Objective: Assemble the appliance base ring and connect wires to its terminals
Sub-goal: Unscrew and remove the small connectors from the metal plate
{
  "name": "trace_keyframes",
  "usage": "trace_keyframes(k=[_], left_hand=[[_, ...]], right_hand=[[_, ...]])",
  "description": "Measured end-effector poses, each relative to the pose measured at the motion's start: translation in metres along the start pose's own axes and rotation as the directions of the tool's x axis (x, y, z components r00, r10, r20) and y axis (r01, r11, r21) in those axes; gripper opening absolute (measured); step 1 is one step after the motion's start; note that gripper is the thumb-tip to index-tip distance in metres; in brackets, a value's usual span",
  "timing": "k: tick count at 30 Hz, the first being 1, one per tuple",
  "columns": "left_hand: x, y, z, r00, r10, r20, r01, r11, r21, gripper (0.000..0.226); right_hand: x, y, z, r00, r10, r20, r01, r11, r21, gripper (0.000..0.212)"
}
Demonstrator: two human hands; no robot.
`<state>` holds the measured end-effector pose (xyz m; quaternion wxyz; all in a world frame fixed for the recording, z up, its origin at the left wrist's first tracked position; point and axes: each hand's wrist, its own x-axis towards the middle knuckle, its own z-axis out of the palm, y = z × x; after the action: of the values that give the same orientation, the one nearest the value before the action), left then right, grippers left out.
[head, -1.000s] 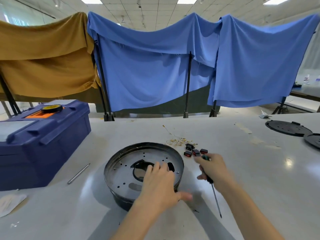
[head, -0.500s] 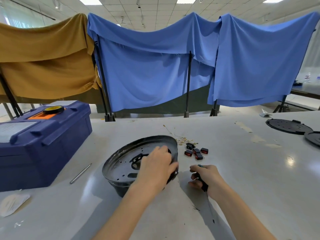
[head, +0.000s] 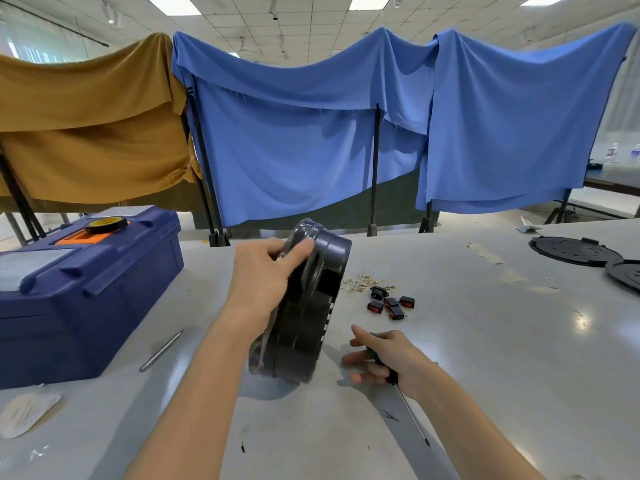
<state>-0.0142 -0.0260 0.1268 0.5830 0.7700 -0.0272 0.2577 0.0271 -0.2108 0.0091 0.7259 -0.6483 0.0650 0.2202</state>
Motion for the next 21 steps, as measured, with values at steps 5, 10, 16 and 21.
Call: trace_keyframes(k=[5,10,16,21], left_hand=[[0.005,-0.006,-0.009,0.969,-0.245,0.000,0.229,0.904,-0.360,0.023],[0.004,-0.018,-0.013,0.928,-0.371,-0.028,0.306,0.803,-0.512,0.026],[0.005,-0.053,-0.016,0.865,-0.502,-0.004,0.398,0.690,-0.605,0.020],[0.009,-0.097,-0.022,0.793,-0.608,-0.046,0.512,0.706,-0.489,0.021]], right_hand=[[0.002,0.002,0.004,0.998,-0.027,0.056,0.026,0.999,0.027,0.051],[0.005,0.004,0.003,0.978,-0.191,-0.084,0.175,0.970,-0.172,0.013],[0.004,-0.007,-0.007,0.889,-0.390,-0.239,0.243,0.845,-0.477,0.021],[0.001,-0.013,-0.016,0.829,-0.482,-0.283,0.212,0.739,-0.640,0.029]])
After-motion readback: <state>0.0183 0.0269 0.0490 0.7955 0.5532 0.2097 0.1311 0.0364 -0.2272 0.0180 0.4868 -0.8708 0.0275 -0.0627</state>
